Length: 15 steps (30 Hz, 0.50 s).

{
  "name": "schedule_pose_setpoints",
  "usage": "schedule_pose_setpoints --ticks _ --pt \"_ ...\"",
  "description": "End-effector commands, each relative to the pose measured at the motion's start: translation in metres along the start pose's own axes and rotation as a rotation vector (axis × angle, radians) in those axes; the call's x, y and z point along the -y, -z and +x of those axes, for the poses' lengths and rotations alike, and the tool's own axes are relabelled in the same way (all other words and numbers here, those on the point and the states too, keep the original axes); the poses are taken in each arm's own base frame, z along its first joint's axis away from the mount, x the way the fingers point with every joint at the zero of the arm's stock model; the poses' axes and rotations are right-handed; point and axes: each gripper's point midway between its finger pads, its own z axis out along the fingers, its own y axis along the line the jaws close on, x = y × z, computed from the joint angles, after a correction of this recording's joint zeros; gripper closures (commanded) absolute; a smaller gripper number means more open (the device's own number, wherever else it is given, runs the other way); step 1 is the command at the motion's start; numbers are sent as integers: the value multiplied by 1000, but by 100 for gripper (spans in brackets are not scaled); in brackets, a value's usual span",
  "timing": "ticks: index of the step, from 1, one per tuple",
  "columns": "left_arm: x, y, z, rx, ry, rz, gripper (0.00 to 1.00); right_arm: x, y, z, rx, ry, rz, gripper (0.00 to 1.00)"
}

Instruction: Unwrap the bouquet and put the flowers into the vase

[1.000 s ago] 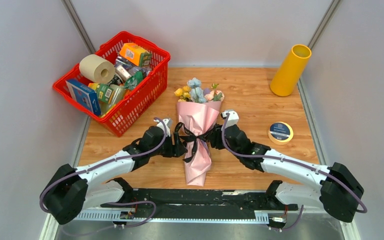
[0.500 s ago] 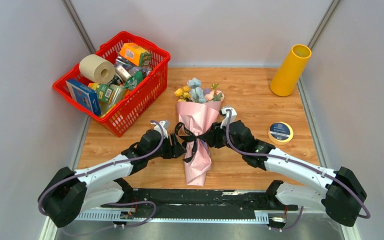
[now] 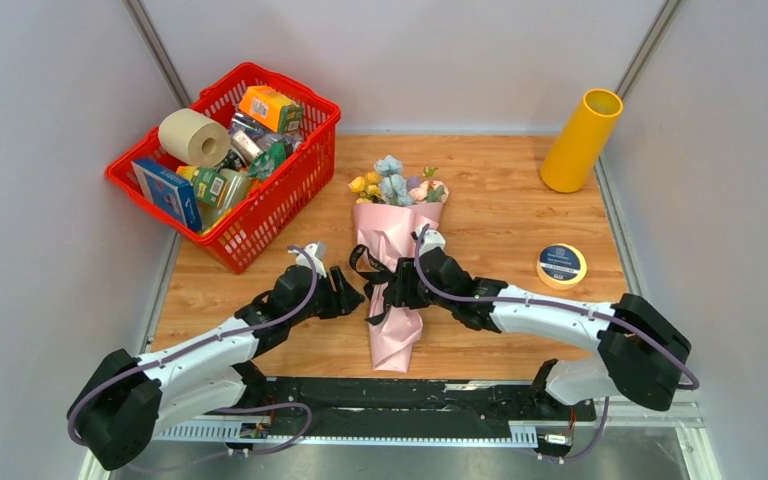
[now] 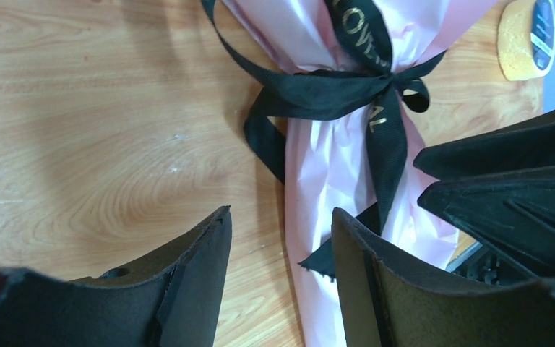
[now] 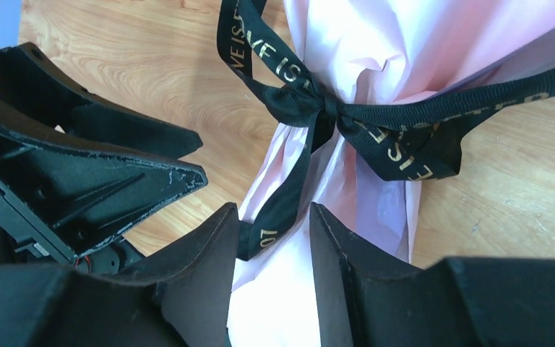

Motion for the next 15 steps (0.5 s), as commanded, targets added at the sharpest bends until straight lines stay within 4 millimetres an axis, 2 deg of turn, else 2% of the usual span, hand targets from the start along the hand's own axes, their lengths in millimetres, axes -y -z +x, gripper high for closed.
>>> schedule_pose_setpoints --ticks 1,11,13,15 --pt "-1 0 0 9 18 -2 39 -22 -9 -20 54 -17 -35 56" --pt "0 -1 4 -4 20 13 39 -10 -33 -9 18 9 35 60" --pt "0 0 4 -1 20 17 39 -8 -36 -7 11 11 49 64" --pt "-1 1 5 3 23 19 39 -9 -36 -8 12 10 52 74"
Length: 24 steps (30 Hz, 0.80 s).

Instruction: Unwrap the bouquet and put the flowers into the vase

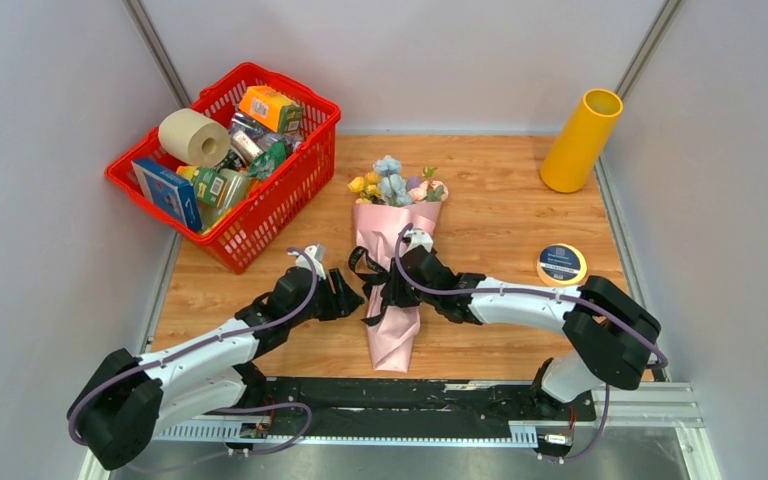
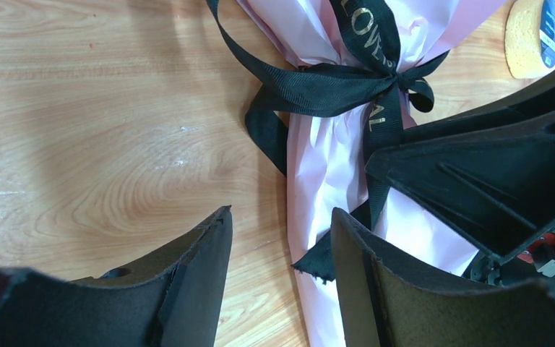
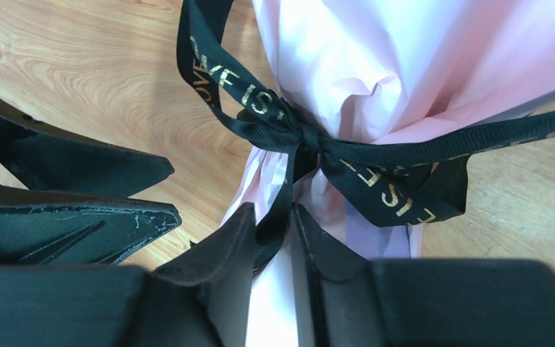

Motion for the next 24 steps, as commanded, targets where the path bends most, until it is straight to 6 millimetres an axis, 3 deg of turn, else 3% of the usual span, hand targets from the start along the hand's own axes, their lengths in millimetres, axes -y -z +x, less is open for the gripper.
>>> schedule_pose_setpoints --ticks 1,6,18,24 --pt "6 2 -1 17 11 39 39 -16 -1 -19 60 -10 -20 82" --pt "8 2 0 15 -4 58 38 -26 12 -33 102 -29 -56 100" --pt "33 -14 2 -28 -57 186 36 -47 35 -43 128 -52 -168 100" --pt "28 -24 12 -70 -57 179 39 -46 40 -45 141 -59 -174 100"
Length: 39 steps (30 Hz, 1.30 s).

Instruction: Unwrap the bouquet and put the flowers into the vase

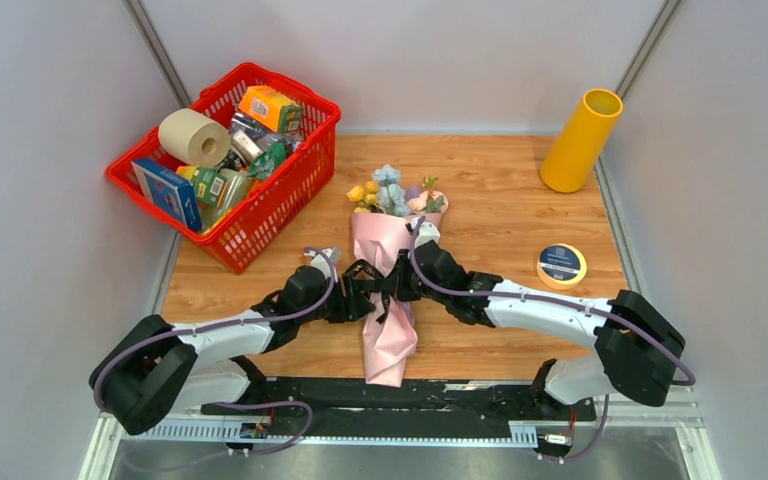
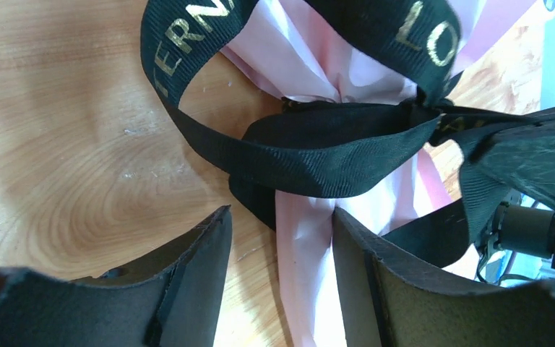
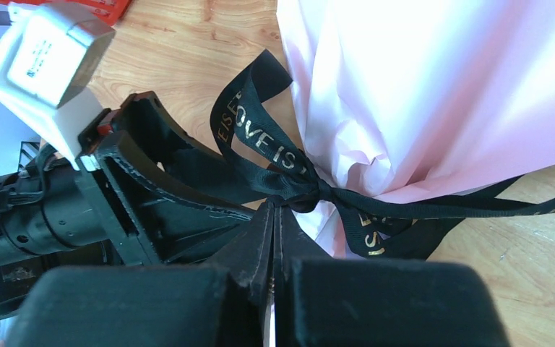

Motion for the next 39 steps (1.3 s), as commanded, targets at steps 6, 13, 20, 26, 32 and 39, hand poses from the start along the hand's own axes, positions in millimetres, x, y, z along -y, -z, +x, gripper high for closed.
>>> schedule_pose_setpoints --ticks 6,13,20,26,32,39 --pt "15 -5 -9 19 -42 65 68 -18 13 -21 88 -41 -69 100" --pt "14 -1 -10 29 -46 60 100 -13 15 -32 132 -47 -40 100" --pt "8 1 -7 33 -39 43 100 9 21 -59 207 -53 23 100" --pt "3 6 -9 62 -36 24 100 41 33 -74 266 -83 86 100" --pt "0 8 -11 80 -37 3 100 62 43 -82 302 -95 127 100" --pt "-5 10 -12 90 -34 -18 100 94 63 -105 397 -122 207 100"
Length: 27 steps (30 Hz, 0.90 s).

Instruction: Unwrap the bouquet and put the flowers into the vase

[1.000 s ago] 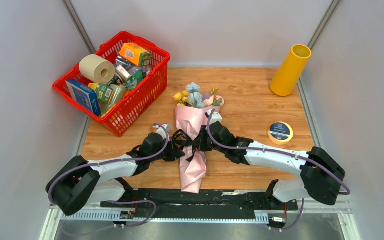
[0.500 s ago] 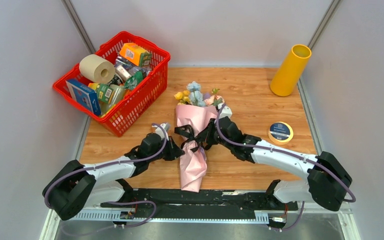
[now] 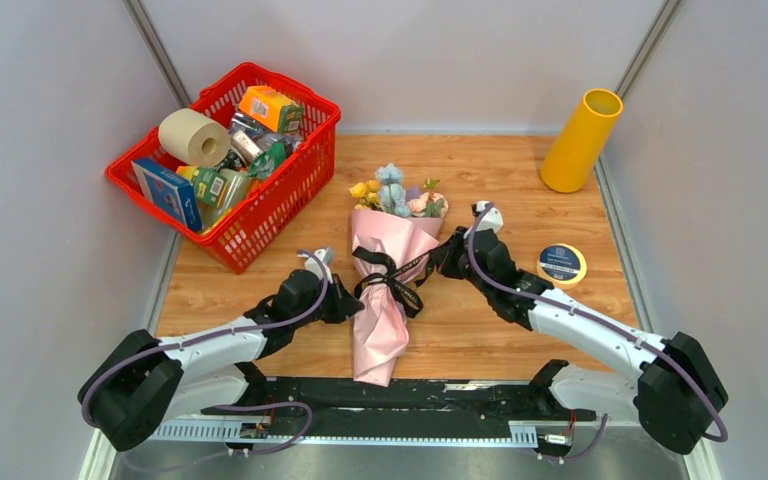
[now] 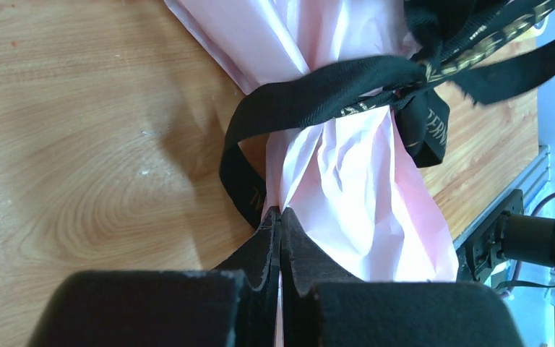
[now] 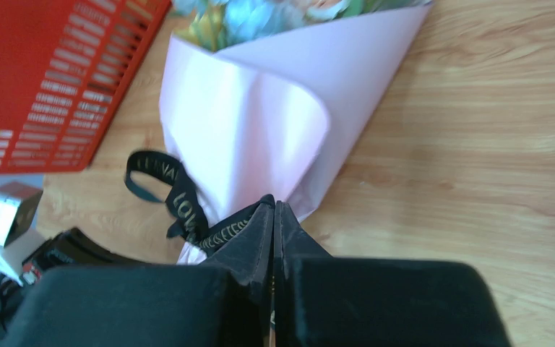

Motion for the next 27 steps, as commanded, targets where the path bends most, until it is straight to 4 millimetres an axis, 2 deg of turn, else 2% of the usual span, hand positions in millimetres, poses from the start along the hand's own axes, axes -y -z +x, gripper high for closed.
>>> schedule_pose_setpoints --ticks 1,5,13,19,27 --pt "-4 2 -4 30 -14 -17 100 20 8 -41 139 -18 55 100" --pt "-4 3 -5 36 -12 -21 100 40 12 -55 163 -31 104 100" --pt "-6 4 -6 46 -9 -29 100 65 27 -102 272 -67 181 100" --pt "-9 4 -6 49 -6 -41 100 79 48 -153 389 -92 245 100" --pt "-10 4 -6 57 3 -44 100 105 87 -234 586 -157 342 100"
